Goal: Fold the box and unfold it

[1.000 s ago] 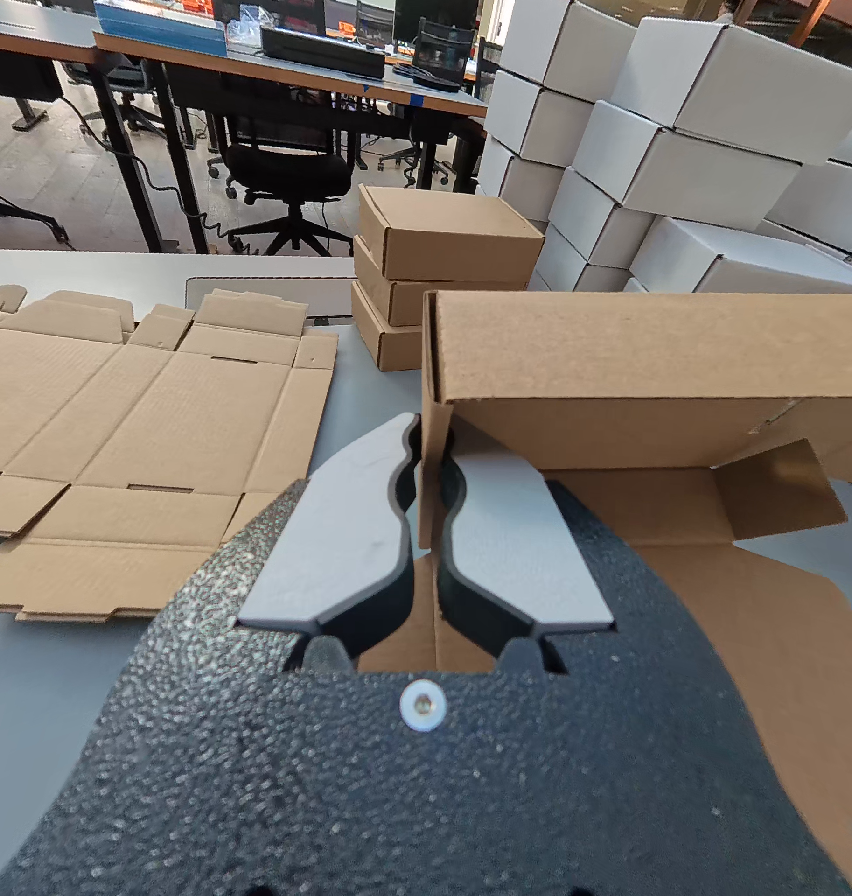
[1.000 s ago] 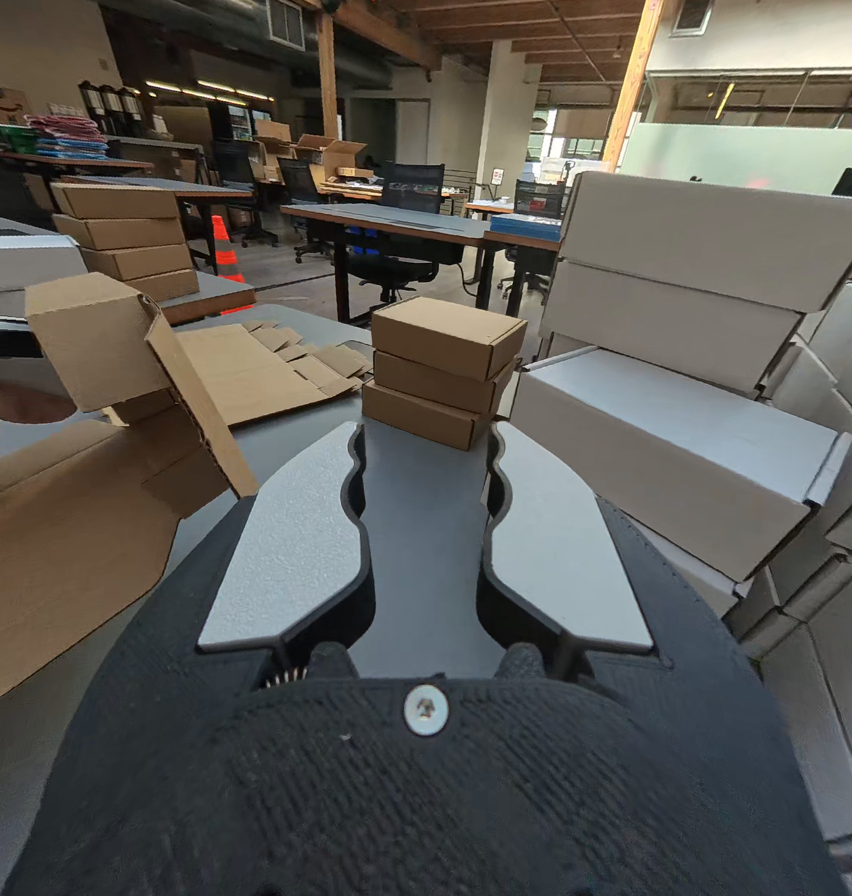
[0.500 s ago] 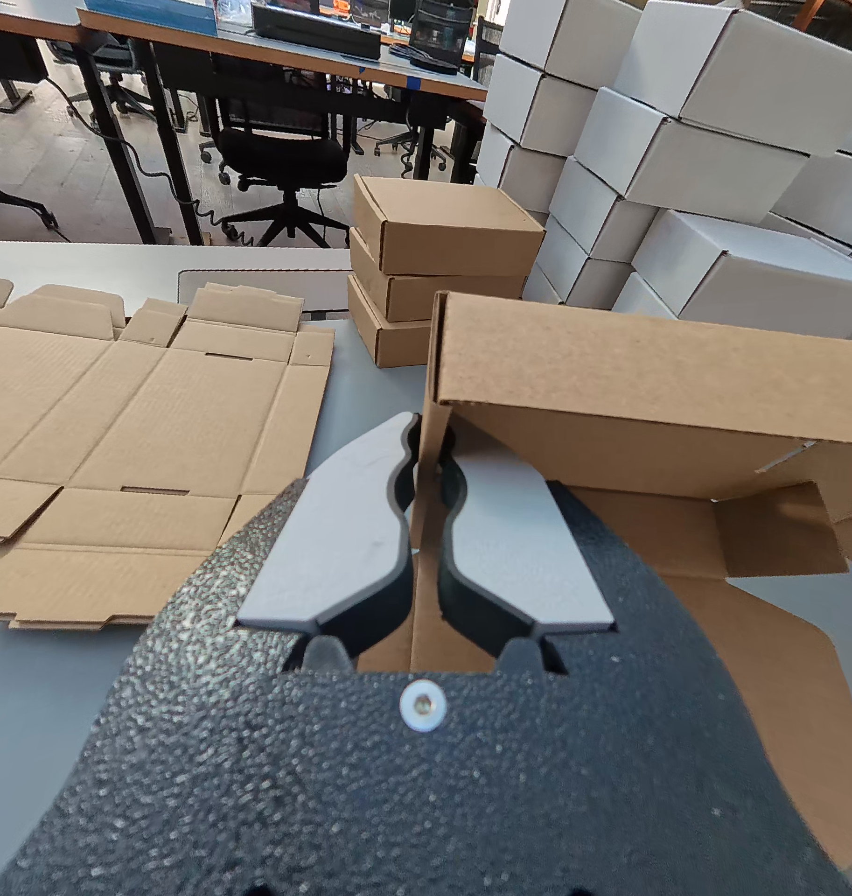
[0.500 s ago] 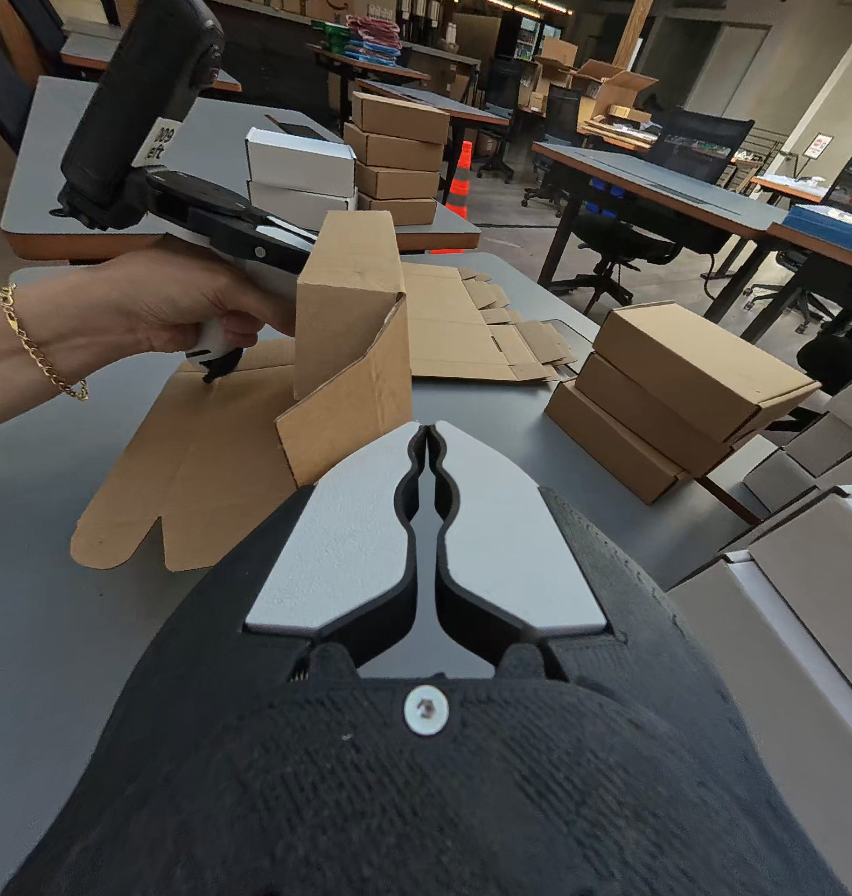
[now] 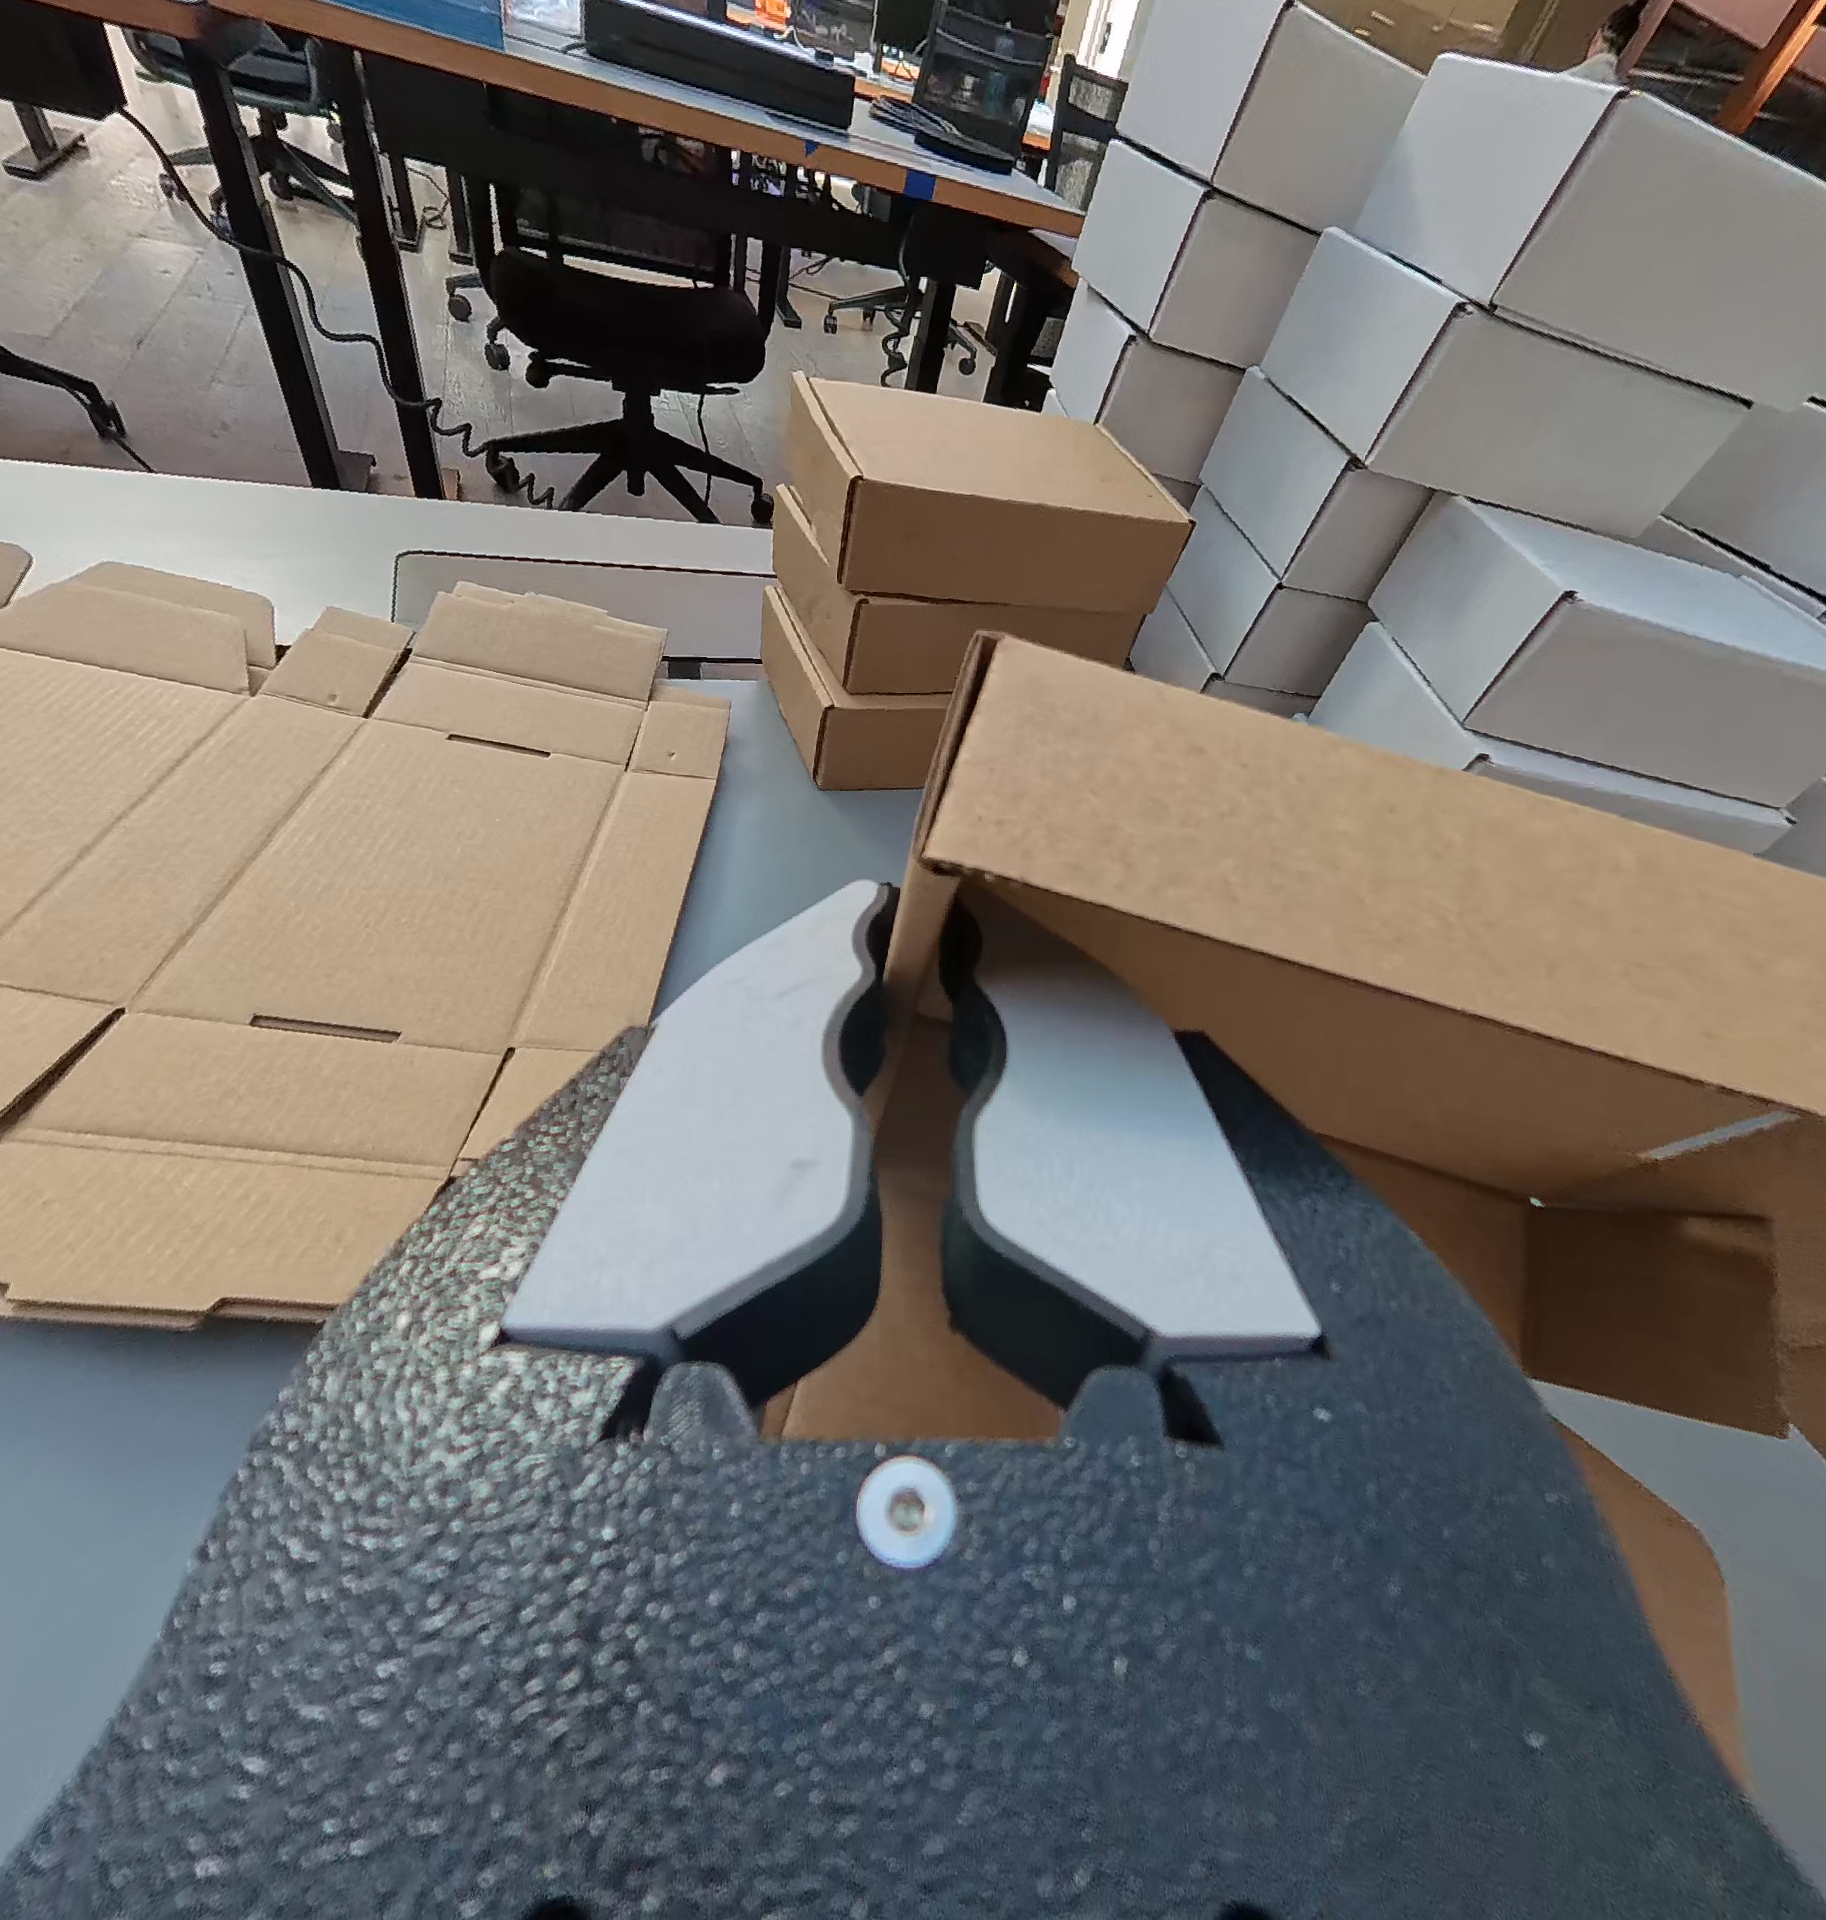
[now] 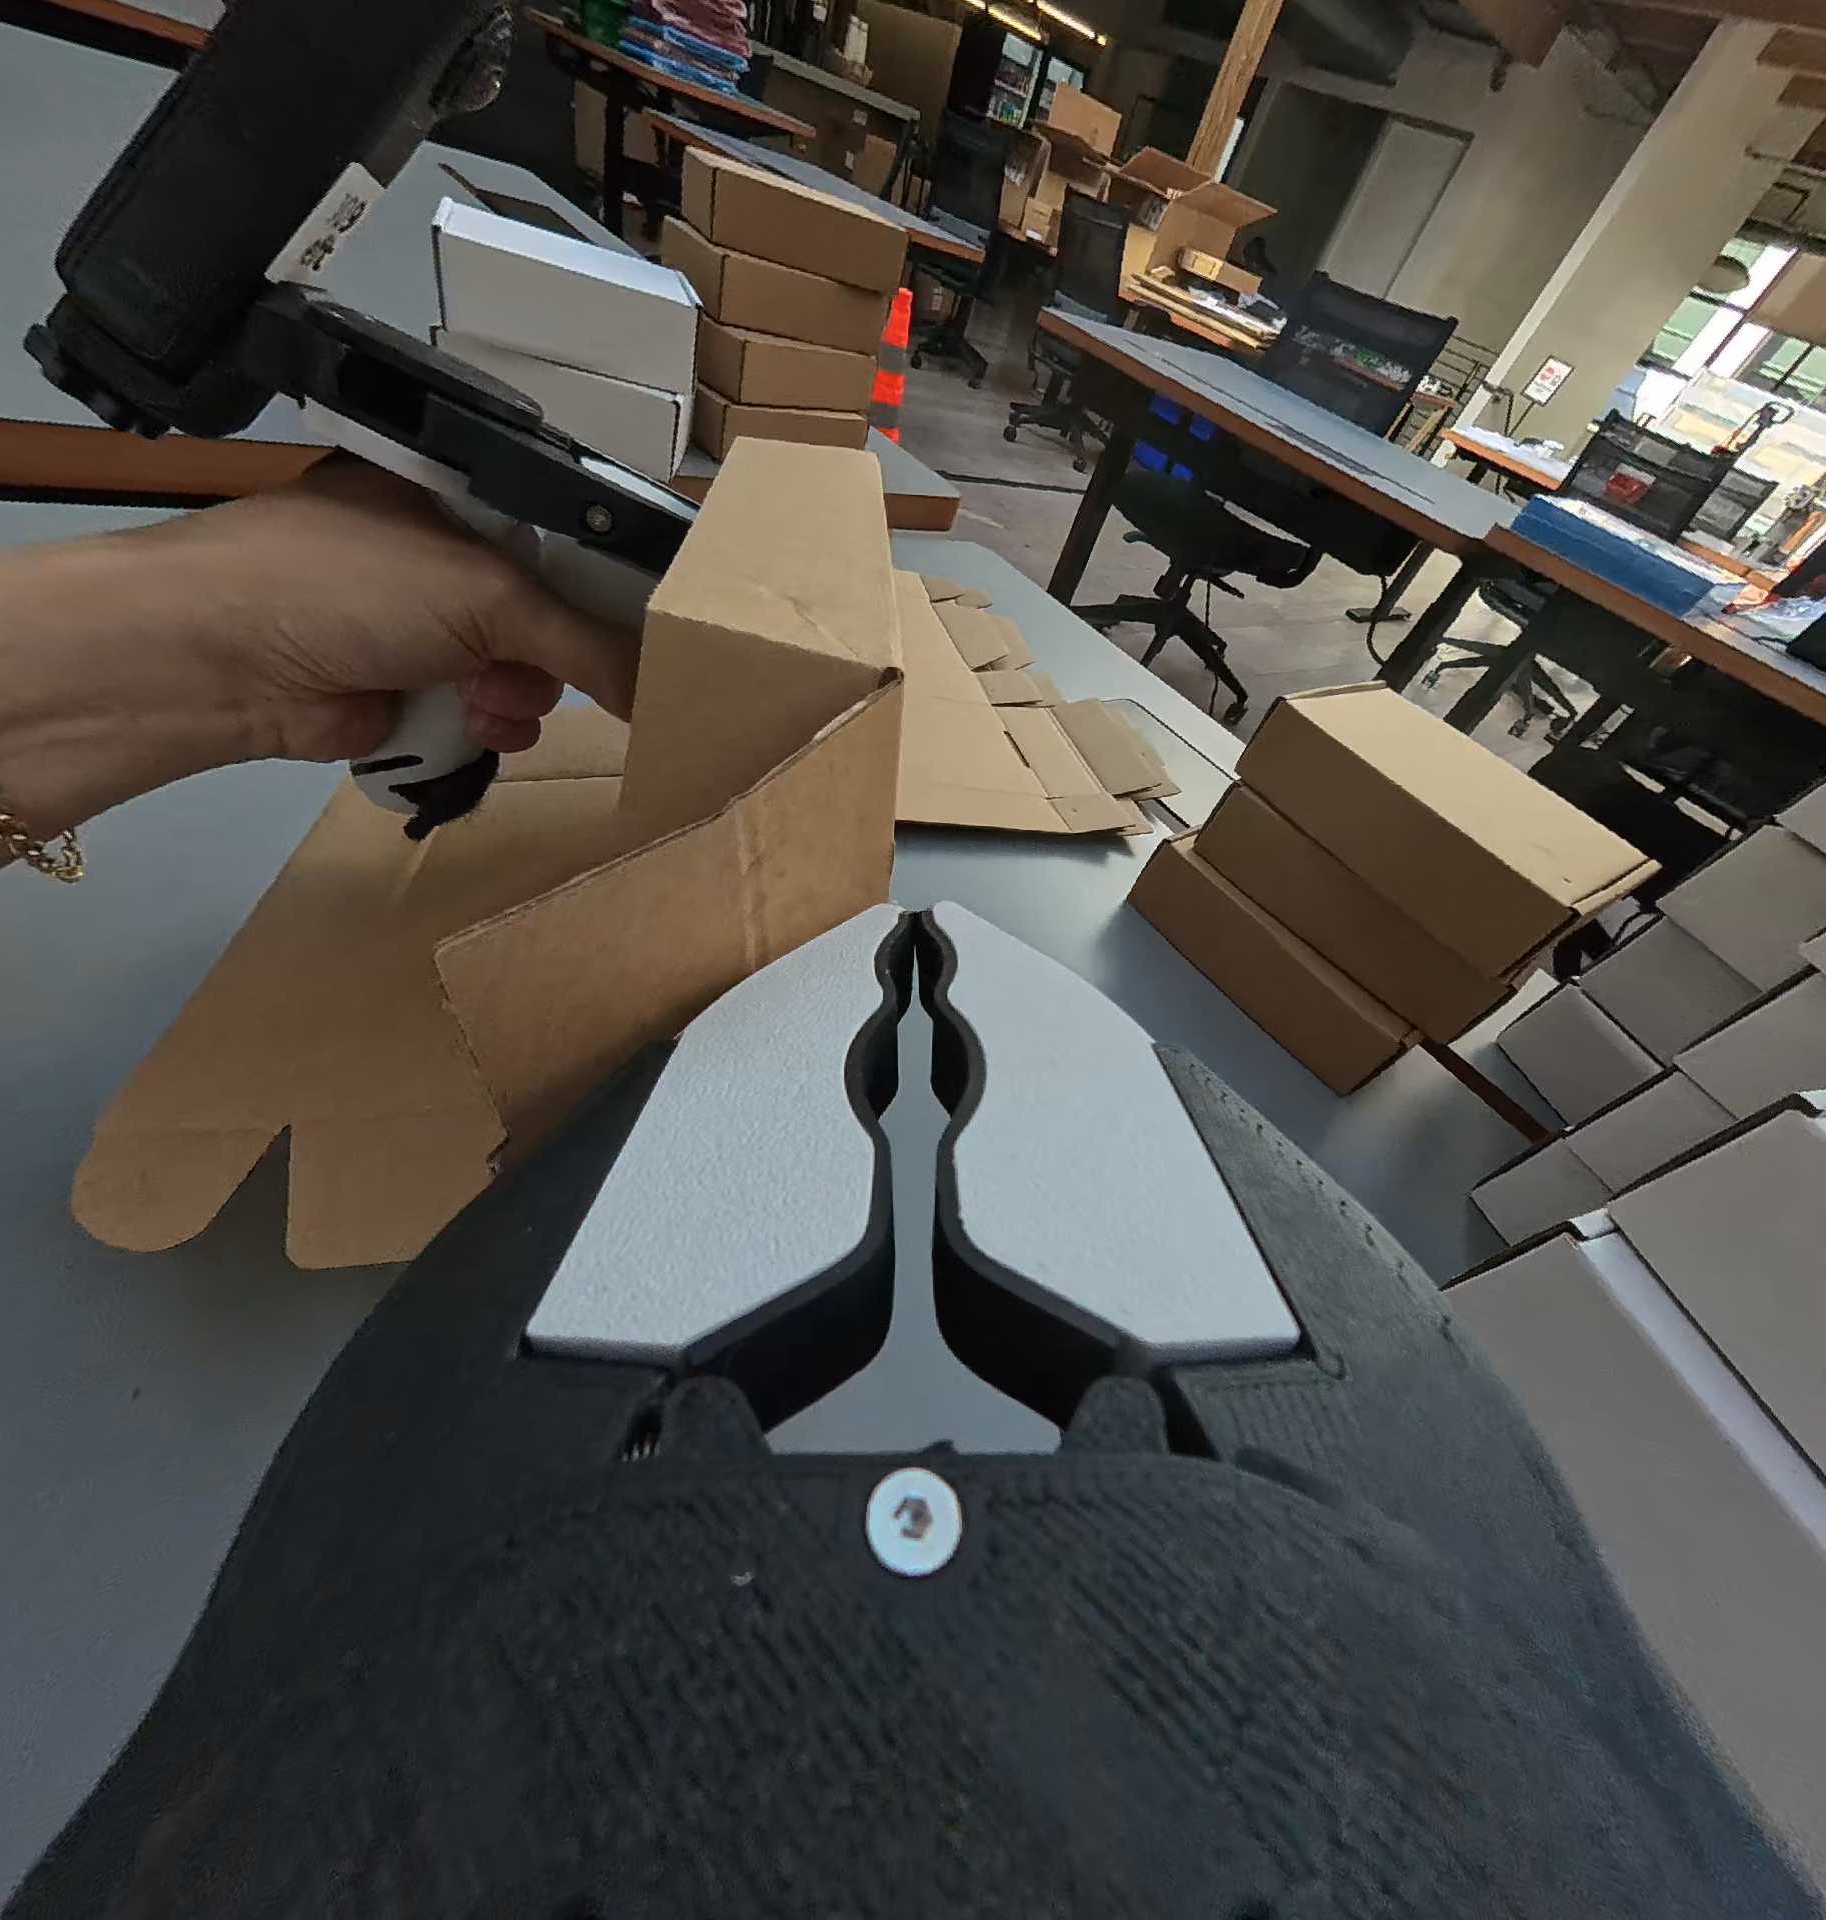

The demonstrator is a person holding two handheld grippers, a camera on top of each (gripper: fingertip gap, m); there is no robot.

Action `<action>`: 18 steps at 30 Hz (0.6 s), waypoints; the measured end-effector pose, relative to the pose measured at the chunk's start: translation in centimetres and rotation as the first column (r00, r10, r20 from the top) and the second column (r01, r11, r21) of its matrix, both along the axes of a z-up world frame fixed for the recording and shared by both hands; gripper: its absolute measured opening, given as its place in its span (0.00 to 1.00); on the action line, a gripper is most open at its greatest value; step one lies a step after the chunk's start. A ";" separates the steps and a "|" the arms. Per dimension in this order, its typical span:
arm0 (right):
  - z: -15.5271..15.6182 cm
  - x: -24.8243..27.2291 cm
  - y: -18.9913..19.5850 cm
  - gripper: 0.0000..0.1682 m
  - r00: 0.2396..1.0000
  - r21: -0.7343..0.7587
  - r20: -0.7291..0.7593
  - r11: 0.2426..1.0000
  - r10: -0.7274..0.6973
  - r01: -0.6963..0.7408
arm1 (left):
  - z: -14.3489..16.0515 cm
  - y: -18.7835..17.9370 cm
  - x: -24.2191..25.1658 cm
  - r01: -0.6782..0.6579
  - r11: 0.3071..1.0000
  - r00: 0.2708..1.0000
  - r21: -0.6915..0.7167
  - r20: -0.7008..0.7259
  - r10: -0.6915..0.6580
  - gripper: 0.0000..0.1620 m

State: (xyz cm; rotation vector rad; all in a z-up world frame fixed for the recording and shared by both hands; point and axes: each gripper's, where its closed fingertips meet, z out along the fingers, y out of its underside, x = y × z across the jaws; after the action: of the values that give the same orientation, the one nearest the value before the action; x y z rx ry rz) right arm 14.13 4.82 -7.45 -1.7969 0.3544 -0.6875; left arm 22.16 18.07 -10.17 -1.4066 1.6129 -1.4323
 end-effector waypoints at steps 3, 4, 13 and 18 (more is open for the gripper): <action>-0.1 0.0 0.2 0.00 0.997 -0.020 0.037 0.998 -0.063 0.064 | 0.2 0.0 0.0 -0.009 1.000 1.000 0.004 0.006 0.009 0.05; -0.1 -0.1 0.3 0.00 0.996 -0.022 0.046 0.997 -0.076 0.077 | 0.2 0.0 0.0 -0.013 1.000 1.000 0.005 0.007 0.013 0.05; 0.9 -0.4 0.0 0.00 0.995 0.065 0.058 0.995 -0.078 0.074 | 0.1 0.6 -0.1 -0.026 0.999 1.000 -0.024 0.010 0.027 0.04; 0.7 -0.9 0.5 0.00 0.999 0.085 0.023 0.995 0.048 -0.050 | 0.2 0.7 -0.1 -0.011 0.999 1.000 -0.040 0.010 0.011 0.04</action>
State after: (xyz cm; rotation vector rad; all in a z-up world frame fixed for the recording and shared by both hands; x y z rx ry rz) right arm 13.22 5.30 -6.73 -1.7107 0.3199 -0.6472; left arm 22.02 18.73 -10.01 -1.4256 1.5760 -1.4710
